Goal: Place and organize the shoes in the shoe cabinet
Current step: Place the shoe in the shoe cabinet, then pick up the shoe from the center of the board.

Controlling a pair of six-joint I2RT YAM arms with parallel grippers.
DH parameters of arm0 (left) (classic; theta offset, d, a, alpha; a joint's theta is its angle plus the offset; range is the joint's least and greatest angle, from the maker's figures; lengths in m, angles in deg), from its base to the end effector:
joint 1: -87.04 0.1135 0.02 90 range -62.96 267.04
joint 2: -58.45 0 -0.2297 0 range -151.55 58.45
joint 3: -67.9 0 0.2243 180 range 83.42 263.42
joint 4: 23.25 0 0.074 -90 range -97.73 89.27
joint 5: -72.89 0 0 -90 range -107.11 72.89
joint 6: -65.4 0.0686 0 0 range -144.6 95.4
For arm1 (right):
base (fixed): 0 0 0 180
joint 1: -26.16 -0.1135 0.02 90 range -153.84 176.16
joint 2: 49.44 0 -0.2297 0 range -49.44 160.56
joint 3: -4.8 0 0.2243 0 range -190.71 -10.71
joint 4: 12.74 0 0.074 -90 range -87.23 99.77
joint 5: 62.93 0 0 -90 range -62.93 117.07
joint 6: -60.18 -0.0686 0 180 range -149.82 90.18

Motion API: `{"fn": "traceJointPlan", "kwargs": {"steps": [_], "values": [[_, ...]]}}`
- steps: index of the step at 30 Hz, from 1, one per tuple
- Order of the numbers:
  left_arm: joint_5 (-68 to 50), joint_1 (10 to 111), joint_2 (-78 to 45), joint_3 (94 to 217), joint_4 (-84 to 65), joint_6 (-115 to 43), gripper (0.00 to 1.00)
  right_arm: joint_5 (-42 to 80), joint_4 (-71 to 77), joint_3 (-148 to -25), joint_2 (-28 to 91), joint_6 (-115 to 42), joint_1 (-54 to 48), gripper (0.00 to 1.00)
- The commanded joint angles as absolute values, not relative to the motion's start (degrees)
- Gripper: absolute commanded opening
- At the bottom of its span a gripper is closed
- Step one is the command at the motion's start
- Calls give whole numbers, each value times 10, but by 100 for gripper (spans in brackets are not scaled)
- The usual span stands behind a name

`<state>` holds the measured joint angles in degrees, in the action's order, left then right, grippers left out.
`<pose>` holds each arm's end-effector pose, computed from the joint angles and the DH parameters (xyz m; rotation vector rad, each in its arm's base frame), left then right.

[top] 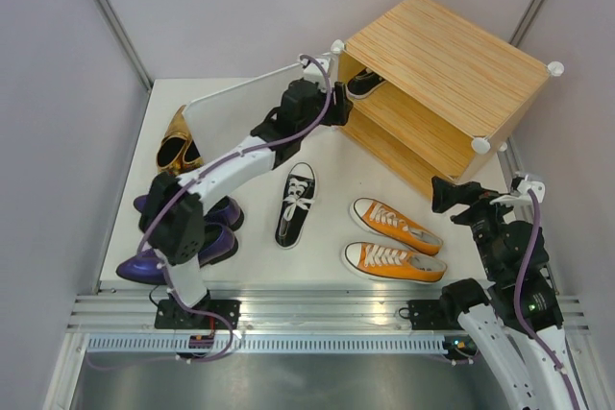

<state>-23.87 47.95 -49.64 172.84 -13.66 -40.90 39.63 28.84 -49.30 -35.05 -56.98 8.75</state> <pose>0.3574 -0.2799 0.2882 0.2766 1.8090 -0.5834 0.1103 0.0190 0.3093 0.3077 1.5897 0.4270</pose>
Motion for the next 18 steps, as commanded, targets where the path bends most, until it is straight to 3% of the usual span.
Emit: {"fn": "traceJointPlan", "kwargs": {"steps": [1,9,13,18], "values": [[-233,477,-353,1637,-133,-442,66,401,271,-486,-361,-563,85,98],[-237,446,-74,1356,-18,-543,67,376,276,-485,-356,-565,85,98],[-271,406,4,1251,54,-577,68,361,279,-483,-356,-567,82,98],[-307,354,13,1213,104,-612,72,358,280,-483,-359,-568,78,98]]}}
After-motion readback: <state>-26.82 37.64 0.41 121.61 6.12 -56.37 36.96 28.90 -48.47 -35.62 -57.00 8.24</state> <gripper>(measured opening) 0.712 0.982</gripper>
